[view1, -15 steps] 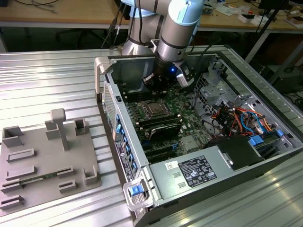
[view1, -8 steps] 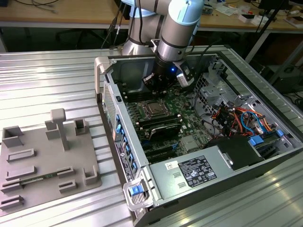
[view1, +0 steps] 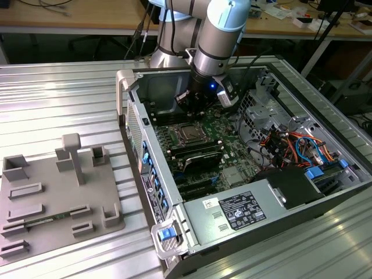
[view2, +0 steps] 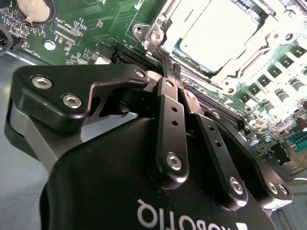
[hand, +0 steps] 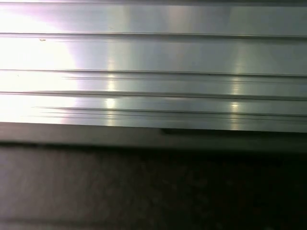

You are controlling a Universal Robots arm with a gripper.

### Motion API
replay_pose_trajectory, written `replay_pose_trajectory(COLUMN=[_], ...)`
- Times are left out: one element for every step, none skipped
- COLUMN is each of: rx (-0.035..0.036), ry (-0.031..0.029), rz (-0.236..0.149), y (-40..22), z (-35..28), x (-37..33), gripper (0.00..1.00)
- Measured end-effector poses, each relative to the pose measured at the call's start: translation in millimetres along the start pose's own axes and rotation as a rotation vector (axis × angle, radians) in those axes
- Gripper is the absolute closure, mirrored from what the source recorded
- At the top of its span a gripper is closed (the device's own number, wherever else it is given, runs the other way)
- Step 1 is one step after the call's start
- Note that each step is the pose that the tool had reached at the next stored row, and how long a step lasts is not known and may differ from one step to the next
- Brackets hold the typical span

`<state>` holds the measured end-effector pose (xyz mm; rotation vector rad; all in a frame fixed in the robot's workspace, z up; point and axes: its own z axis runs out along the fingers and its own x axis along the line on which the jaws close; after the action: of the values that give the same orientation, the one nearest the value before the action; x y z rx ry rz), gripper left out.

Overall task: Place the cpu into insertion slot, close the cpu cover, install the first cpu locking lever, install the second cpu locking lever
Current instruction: 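Install the first cpu locking lever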

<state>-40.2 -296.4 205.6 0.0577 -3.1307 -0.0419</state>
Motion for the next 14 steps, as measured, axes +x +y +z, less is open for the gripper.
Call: replay_pose_trajectory(rx=[0.0000,0.0000,0.0000,0.0000,0.0000,0.0001,0.0004,0.0005,0.0006,0.0007,0.0009,0.0008,0.0008,0.0008], ry=[0.0000,0.0000,0.0000,0.0000,0.0000,0.0001,0.0003,0.0004,0.0005,0.0005,0.0003,0.0003,0.0002,0.0002], rz=[0.000,0.000,0.000,0.000,0.000,0.000,0.000,0.000,0.000,0.000,0.000,0.000,0.000,0.000], y=[-0.1,-0.2,-0.3,-0.3,-0.4,-0.4,-0.4,-0.5,-0.6,-0.6,-0.7,-0.8,-0.8,-0.8], z=[0.0,0.0,0.0,0.1,0.3,0.6,1.0,1.2,1.7,2.1,2.6,2.6,2.7,2.5], x=[0.0,0.0,0.0,0.0,0.0,0.0,0.0,0.0,0.0,0.0,0.0,0.0,0.0,0.0], gripper=[0.89,0.89,0.89,0.89,0.89,0.89,0.89,0.89,0.89,0.89,0.89,0.89,0.89,0.89])
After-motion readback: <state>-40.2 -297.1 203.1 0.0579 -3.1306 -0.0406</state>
